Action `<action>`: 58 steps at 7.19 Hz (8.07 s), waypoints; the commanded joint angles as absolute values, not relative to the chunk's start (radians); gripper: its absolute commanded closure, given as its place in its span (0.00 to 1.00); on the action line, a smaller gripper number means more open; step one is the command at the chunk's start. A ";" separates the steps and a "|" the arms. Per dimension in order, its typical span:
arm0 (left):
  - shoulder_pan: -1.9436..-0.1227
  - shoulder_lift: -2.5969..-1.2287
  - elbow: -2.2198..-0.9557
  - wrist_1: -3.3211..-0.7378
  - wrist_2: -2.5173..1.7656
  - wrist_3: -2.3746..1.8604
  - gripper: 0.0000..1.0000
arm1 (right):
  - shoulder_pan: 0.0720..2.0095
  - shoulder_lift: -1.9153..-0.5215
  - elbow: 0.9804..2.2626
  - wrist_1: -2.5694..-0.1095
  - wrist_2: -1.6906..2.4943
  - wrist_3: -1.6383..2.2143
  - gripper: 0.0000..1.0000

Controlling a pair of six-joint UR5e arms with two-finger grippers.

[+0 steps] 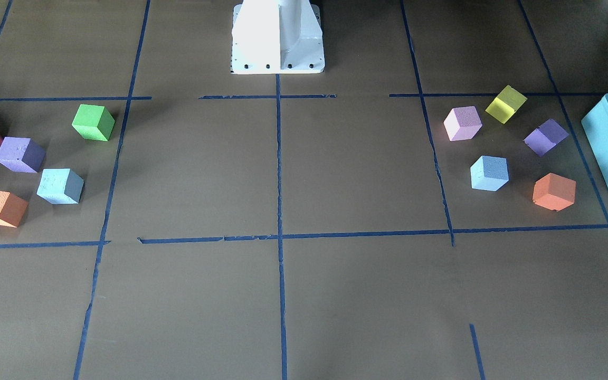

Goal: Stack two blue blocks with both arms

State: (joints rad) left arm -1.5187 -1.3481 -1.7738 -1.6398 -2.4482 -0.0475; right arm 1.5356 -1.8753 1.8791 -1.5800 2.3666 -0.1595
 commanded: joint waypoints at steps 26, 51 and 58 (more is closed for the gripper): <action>-1.514 -1.341 -1.778 -1.638 -2.428 -0.049 0.00 | 0.760 -1.219 1.645 -1.249 2.112 0.826 0.90; -1.122 -1.575 -1.862 -1.867 -2.217 -0.592 0.00 | 1.517 -1.782 1.985 -1.743 2.298 -0.307 0.01; -0.901 -1.585 -1.740 -2.057 -2.094 -0.715 0.00 | 1.516 -1.782 1.967 -1.743 2.307 -0.308 0.01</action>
